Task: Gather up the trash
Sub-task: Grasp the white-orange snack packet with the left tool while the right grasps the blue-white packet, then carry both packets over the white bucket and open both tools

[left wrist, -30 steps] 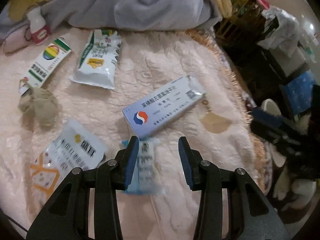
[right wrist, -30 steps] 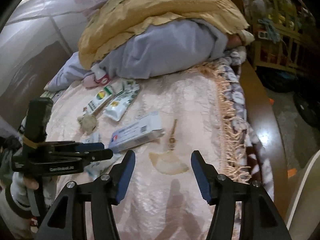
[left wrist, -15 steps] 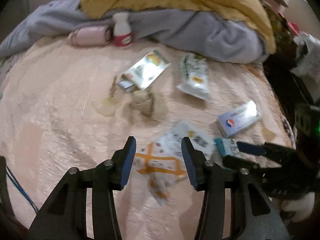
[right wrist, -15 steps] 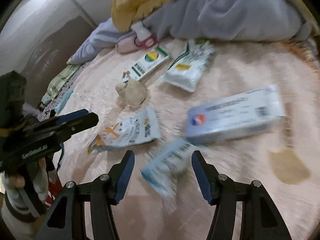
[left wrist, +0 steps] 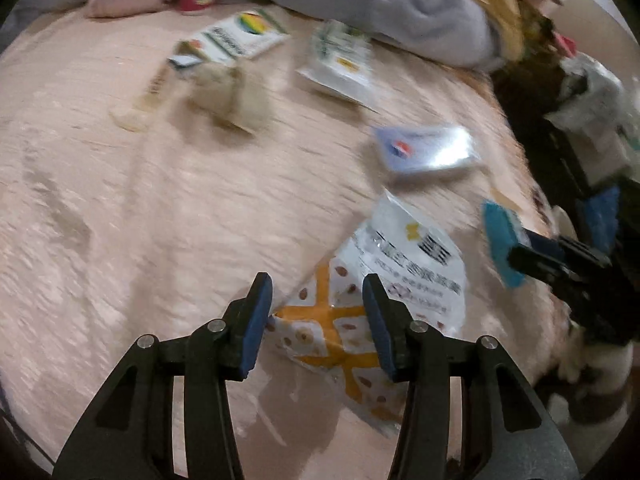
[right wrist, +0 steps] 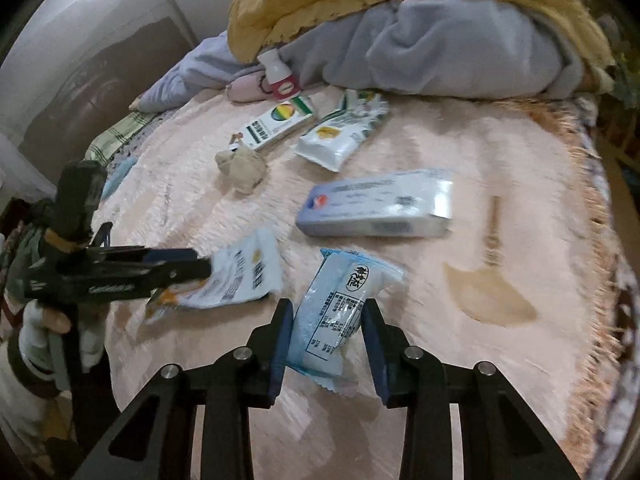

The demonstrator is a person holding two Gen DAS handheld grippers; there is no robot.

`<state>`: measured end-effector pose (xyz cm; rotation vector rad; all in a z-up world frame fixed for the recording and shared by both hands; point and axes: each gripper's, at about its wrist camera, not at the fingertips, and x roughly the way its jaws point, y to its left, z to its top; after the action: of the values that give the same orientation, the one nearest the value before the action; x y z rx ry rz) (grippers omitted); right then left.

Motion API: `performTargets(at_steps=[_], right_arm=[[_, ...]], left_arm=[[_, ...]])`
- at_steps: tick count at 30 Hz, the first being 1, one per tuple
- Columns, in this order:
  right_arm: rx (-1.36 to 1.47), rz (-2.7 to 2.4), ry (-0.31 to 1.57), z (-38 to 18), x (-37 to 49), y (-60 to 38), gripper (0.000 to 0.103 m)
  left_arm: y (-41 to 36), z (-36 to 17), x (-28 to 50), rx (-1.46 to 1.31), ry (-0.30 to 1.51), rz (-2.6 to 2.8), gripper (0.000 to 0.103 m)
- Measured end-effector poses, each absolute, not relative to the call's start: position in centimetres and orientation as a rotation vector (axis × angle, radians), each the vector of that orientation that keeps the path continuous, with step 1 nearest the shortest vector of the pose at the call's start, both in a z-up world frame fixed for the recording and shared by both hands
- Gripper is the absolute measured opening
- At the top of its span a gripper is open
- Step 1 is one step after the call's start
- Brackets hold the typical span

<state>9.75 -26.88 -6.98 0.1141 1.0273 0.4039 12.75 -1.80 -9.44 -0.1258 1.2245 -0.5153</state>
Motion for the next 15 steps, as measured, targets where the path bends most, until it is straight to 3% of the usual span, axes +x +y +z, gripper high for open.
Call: performTargets(at_steps=[4,12,14,15], right_arm=[[0.134,0.394,1.031,-7.1,8.2,-28.4,0.034],[0.173,0.366,1.027,-7.2,6.3,-30.5,0.034],[0.174,0.36,1.023,-7.1,5.9,-30.8,0.034],[0.175,0.356,1.019,-7.1,5.7,-31.0,0.034]], left_arm=[[-3.3,-9.2,11.9,-0.17,1.25,-0.624,0.054],[-7.3,-9.5,10.9,-0.16,1.281,-0.685,0.054],[-8.4,-9.3,10.1,-0.104,1.254,-0.665,0.053],[-8.9,-9.2,9.7,-0.09,1.243,-0.663,0.041]])
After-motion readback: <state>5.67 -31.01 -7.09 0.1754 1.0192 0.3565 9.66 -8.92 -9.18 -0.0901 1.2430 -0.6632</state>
